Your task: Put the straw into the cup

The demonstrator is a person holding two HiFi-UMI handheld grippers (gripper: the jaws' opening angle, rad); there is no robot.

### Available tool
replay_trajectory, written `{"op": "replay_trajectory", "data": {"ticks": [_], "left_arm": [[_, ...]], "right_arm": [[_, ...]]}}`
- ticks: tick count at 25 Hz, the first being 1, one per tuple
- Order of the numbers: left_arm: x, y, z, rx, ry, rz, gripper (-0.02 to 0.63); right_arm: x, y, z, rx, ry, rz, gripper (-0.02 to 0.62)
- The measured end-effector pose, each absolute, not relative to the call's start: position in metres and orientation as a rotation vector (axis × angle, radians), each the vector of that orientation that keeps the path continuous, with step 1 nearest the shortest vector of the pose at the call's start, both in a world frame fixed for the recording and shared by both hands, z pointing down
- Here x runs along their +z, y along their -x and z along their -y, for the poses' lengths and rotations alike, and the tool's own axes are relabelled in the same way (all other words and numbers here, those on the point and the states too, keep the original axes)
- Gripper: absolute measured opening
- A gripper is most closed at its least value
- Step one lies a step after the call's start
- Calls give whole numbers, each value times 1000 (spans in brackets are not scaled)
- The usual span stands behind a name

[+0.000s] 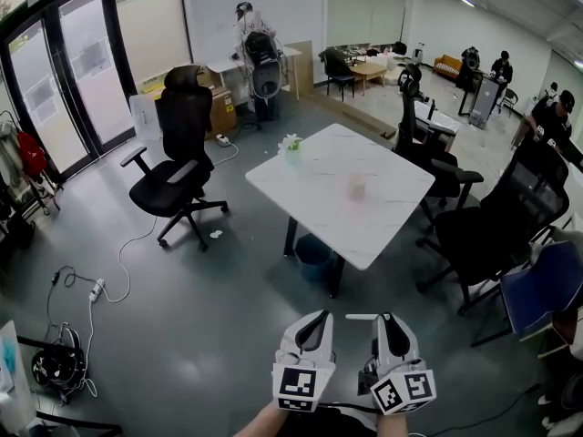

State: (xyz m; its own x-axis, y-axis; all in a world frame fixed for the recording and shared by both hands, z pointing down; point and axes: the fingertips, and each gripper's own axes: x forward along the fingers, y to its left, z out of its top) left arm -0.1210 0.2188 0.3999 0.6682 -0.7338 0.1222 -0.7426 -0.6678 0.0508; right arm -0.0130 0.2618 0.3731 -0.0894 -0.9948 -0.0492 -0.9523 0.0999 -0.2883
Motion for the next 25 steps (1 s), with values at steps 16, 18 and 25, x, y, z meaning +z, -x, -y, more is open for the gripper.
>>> {"op": "replay_trajectory", "data": {"ticks": [16,18,25], "left_arm": [[422,91,-145,124,-2753,1145,2],[423,85,-127,121,-2746,1164,2],[446,44,-67,154,-2727,1171,2]], "right_arm": [[392,-22,-199,-293,2049,-2111,46],[392,-31,-182,-291,2042,-2116,46],[405,-70,-113,-292,2016,-2144,46]]}}
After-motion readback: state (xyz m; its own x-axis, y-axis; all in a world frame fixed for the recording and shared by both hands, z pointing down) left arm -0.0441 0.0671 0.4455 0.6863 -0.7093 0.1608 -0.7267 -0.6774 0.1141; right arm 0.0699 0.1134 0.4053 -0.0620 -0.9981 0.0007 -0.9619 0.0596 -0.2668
